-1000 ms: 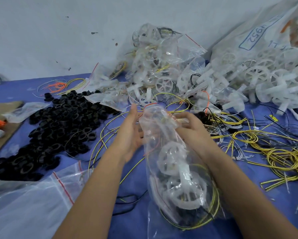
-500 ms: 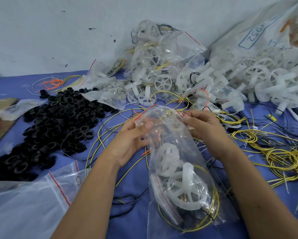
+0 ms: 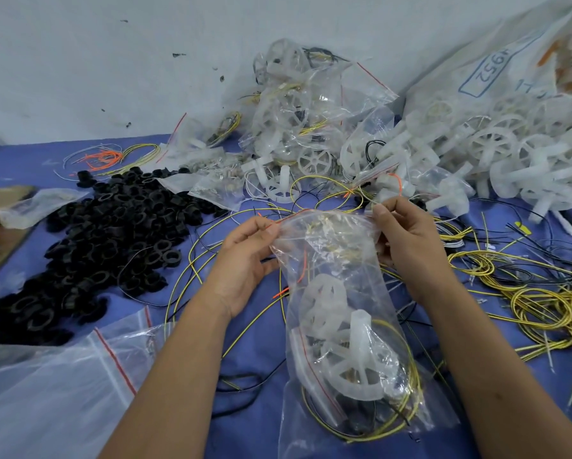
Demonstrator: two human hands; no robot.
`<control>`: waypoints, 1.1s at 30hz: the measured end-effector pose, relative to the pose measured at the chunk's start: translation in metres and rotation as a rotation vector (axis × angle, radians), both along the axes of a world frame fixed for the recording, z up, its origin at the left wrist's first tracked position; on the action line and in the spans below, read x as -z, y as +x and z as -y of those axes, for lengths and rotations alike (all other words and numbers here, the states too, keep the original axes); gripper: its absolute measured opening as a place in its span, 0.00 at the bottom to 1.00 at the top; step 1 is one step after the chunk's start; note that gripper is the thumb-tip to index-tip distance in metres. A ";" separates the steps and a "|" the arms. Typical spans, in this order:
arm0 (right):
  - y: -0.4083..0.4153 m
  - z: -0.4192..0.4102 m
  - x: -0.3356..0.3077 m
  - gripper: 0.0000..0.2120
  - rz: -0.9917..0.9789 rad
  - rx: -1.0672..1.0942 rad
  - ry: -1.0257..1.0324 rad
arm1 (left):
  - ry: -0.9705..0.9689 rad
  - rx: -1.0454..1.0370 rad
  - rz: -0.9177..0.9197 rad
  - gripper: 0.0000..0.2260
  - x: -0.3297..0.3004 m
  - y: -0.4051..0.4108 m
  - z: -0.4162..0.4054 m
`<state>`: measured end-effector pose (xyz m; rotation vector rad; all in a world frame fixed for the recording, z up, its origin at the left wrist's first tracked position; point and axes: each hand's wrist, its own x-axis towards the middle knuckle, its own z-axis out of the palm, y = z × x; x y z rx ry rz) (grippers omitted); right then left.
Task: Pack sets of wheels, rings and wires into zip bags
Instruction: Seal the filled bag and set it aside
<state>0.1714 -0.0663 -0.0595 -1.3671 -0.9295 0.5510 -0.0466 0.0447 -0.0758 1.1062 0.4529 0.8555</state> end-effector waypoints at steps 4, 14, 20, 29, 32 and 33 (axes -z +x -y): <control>-0.001 0.002 -0.003 0.10 -0.054 0.039 0.023 | -0.013 -0.002 0.010 0.03 0.000 0.000 0.000; -0.001 0.004 -0.003 0.26 -0.016 -0.032 -0.200 | -0.048 -0.023 0.008 0.01 -0.002 -0.002 0.000; 0.004 0.003 0.000 0.22 0.004 -0.038 -0.125 | 0.003 -0.008 -0.049 0.06 -0.005 -0.004 0.004; 0.003 0.004 -0.003 0.22 0.086 0.033 0.014 | 0.253 -0.160 -0.192 0.10 -0.005 -0.012 -0.005; 0.001 0.000 -0.001 0.18 0.088 -0.006 -0.006 | 0.470 -0.339 -0.437 0.13 -0.007 -0.010 -0.010; 0.001 0.000 0.000 0.17 0.072 -0.034 -0.015 | 0.529 -0.413 -0.495 0.13 -0.009 -0.008 -0.011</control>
